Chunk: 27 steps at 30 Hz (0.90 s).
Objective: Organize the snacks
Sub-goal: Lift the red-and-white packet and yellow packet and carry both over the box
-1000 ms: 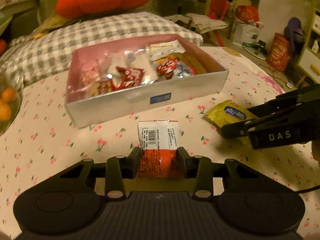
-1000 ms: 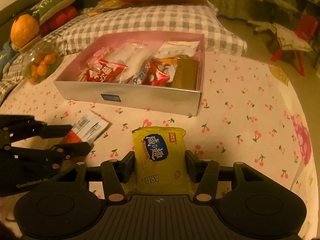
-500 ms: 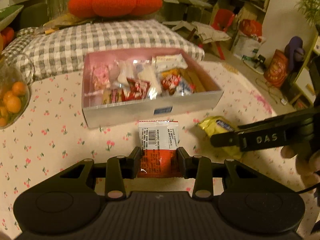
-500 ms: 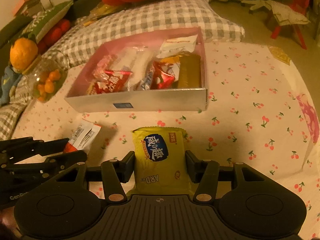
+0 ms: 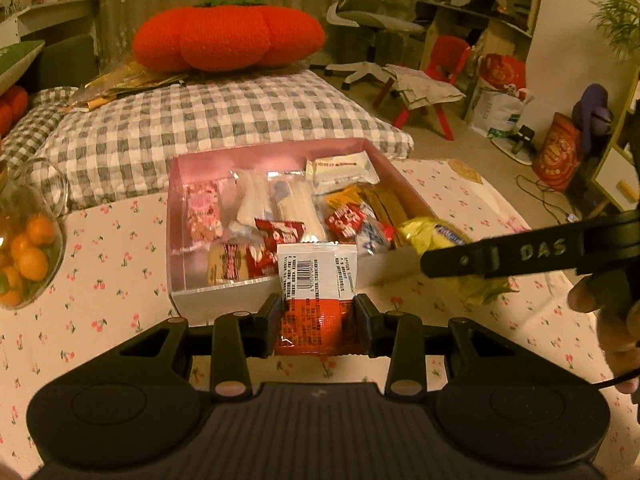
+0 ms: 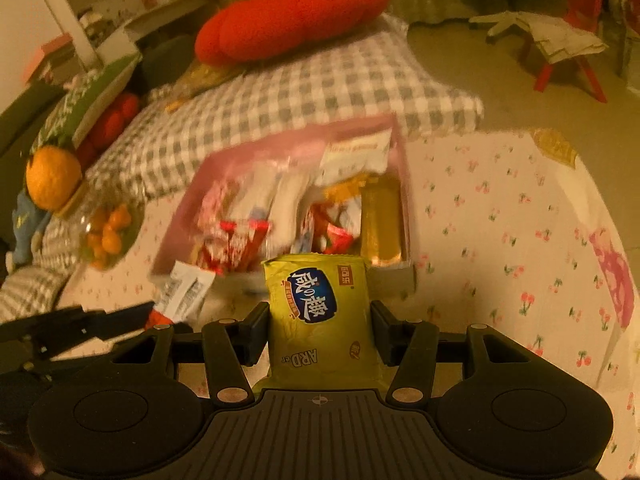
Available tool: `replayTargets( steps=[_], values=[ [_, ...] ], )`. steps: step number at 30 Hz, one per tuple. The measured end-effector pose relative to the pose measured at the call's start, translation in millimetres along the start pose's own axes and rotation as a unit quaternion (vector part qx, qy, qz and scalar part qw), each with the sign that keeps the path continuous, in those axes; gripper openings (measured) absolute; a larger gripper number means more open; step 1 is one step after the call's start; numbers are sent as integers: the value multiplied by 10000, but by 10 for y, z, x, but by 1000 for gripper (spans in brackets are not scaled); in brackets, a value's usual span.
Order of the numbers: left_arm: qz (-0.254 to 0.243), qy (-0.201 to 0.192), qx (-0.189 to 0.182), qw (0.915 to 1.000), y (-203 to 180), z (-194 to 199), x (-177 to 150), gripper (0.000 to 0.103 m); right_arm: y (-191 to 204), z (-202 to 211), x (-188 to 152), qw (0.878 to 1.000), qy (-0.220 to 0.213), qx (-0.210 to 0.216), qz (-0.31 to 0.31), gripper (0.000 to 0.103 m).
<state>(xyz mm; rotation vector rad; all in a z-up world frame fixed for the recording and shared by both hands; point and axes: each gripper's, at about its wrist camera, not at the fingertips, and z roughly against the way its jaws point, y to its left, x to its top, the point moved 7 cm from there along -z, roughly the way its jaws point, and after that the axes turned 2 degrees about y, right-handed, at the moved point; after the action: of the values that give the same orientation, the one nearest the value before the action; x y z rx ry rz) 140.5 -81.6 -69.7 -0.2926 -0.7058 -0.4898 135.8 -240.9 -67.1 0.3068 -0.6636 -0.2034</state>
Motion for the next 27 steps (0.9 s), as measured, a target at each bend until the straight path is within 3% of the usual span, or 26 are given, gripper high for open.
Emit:
replayTargets(
  steps=[7, 17, 27],
  values=[
    [-13, -10, 234, 9997, 48, -145, 166, 35, -63, -62, 250, 9995, -312, -85, -43, 52],
    [383, -95, 638, 9972, 252, -396, 464, 36, -114, -303, 526, 9984, -564, -68, -52, 52],
    [72, -65, 1002, 9949, 271, -638, 573, 36, -103, -457, 627, 9974, -720, 29, -26, 52]
  ],
)
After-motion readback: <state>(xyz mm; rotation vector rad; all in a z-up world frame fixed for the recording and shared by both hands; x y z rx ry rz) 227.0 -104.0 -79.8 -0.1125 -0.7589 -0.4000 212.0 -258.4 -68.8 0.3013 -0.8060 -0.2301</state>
